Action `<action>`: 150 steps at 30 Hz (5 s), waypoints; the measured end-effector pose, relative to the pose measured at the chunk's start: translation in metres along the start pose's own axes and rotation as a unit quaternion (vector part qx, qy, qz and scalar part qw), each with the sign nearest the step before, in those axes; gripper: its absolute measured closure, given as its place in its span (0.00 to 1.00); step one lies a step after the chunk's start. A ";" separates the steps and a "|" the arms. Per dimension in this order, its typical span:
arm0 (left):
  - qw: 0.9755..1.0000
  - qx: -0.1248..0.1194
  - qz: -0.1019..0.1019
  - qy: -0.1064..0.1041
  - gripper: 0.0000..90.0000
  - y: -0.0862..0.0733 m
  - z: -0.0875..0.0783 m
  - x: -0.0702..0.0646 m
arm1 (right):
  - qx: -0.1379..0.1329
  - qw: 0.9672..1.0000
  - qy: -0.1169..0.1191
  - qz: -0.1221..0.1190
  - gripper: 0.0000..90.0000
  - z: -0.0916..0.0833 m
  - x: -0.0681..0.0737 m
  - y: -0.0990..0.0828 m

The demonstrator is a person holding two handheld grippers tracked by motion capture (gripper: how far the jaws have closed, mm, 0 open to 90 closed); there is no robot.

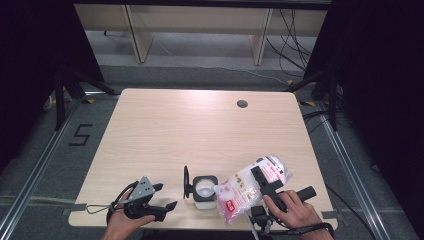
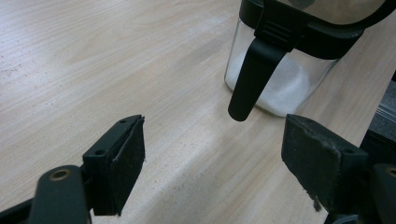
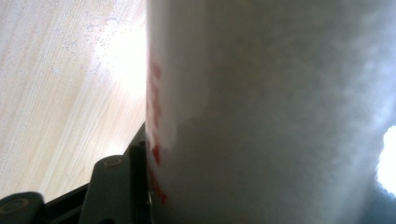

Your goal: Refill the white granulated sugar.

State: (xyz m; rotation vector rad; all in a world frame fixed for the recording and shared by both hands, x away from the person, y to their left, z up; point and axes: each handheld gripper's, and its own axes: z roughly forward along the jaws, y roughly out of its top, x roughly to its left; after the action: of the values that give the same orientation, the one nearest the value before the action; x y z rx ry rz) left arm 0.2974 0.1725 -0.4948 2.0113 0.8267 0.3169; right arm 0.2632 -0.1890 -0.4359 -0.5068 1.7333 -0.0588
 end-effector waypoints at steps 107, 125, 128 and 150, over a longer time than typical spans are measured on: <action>1.000 -0.012 0.003 0.003 0.24 0.000 -0.001 -0.001 | 0.002 1.000 0.006 0.005 0.50 -0.002 -0.001 -0.001; 1.000 -0.010 0.004 0.005 0.24 0.001 -0.001 0.000 | -0.001 1.000 0.000 -0.013 0.50 -0.003 -0.006 -0.002; 1.000 -0.010 0.005 0.005 0.24 0.001 -0.001 0.000 | -0.004 1.000 -0.001 -0.022 0.51 -0.003 -0.007 -0.002; 1.000 -0.011 -0.001 0.006 0.24 0.000 -0.001 -0.001 | -0.001 1.000 -0.006 -0.004 0.51 -0.003 -0.005 -0.003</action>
State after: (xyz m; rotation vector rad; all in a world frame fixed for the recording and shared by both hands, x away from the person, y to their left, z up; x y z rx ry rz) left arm 0.2964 0.1727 -0.4941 1.9897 0.8300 0.3358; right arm 0.2616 -0.1907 -0.4294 -0.5142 1.7195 -0.0604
